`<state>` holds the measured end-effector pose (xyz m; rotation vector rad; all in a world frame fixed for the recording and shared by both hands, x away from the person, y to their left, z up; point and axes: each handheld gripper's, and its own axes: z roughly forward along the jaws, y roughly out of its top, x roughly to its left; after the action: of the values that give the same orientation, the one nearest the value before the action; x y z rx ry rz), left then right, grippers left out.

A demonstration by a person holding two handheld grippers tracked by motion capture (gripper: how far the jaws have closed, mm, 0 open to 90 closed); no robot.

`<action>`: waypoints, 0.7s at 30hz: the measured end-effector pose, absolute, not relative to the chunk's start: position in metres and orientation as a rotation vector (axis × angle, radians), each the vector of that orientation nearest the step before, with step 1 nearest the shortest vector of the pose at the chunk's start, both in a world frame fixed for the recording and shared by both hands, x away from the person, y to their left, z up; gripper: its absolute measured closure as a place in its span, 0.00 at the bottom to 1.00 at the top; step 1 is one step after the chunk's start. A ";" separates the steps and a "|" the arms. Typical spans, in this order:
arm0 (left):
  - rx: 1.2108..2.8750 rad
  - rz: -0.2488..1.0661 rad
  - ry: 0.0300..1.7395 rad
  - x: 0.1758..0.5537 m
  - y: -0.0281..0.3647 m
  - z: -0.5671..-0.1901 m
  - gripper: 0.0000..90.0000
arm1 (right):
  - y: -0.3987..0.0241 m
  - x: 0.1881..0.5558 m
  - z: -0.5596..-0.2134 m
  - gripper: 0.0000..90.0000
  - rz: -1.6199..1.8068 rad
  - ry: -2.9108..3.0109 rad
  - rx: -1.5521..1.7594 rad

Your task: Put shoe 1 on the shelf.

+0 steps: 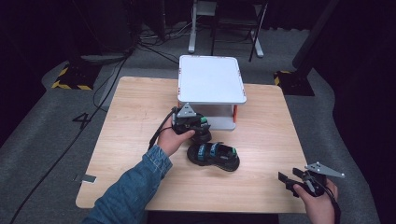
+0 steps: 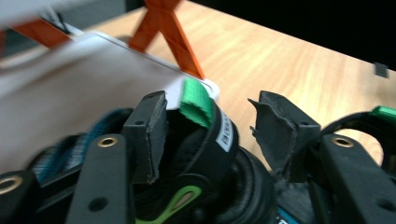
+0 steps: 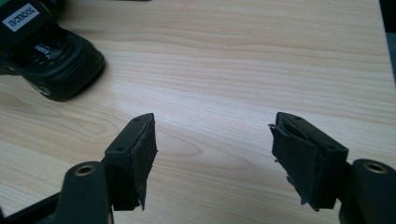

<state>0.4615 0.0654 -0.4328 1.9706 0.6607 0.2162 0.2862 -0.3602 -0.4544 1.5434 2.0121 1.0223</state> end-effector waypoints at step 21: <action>2.082 0.196 0.754 0.433 0.139 -0.418 0.89 | -0.336 0.314 -0.453 0.35 1.061 2.100 1.467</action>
<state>0.4332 0.1395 -0.4176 2.0824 0.7542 0.1956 0.3138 -0.3363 -0.4529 1.4671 2.0997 1.0609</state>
